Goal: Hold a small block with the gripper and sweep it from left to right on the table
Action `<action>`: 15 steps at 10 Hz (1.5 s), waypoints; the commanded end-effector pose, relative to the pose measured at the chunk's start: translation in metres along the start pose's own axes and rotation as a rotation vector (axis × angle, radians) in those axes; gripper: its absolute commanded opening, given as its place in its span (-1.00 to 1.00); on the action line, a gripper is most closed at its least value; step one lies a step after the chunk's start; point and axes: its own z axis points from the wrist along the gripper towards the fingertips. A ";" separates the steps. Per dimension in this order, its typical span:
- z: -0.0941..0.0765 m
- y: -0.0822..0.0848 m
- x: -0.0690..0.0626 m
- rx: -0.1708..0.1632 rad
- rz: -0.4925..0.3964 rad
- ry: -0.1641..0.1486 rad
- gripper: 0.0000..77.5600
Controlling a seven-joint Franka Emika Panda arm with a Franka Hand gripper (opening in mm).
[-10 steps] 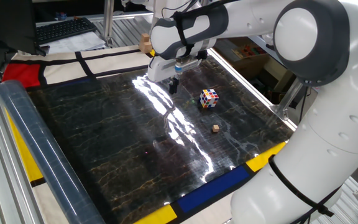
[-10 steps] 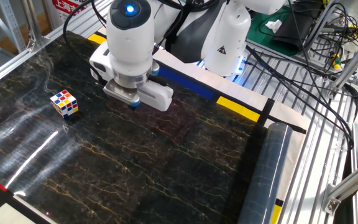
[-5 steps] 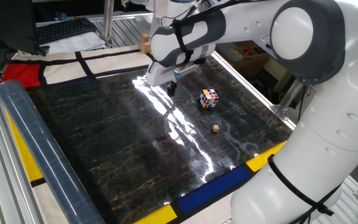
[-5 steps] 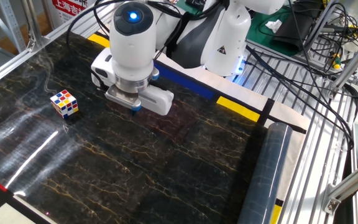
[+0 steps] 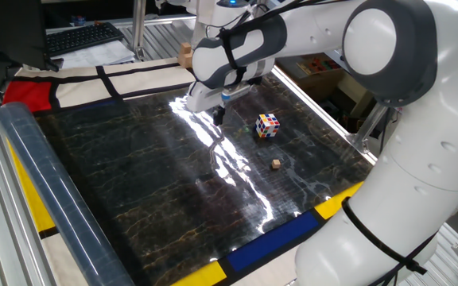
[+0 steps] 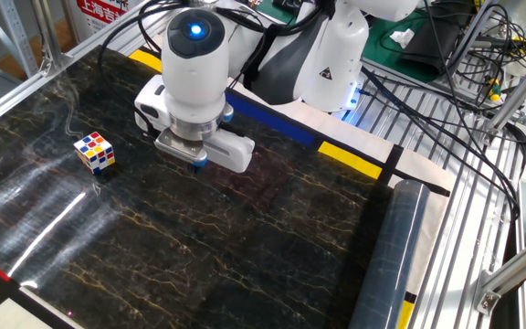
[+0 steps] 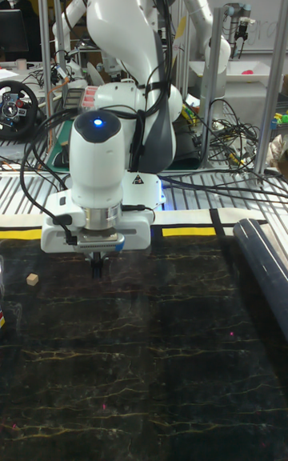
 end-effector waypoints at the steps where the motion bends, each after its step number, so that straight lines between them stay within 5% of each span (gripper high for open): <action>1: 0.003 0.000 -0.001 0.000 0.001 -0.004 -1.00; 12: 0.003 0.000 -0.001 -0.006 -0.012 -0.006 -1.00; 15: 0.004 0.000 -0.001 0.017 0.017 -0.029 -1.00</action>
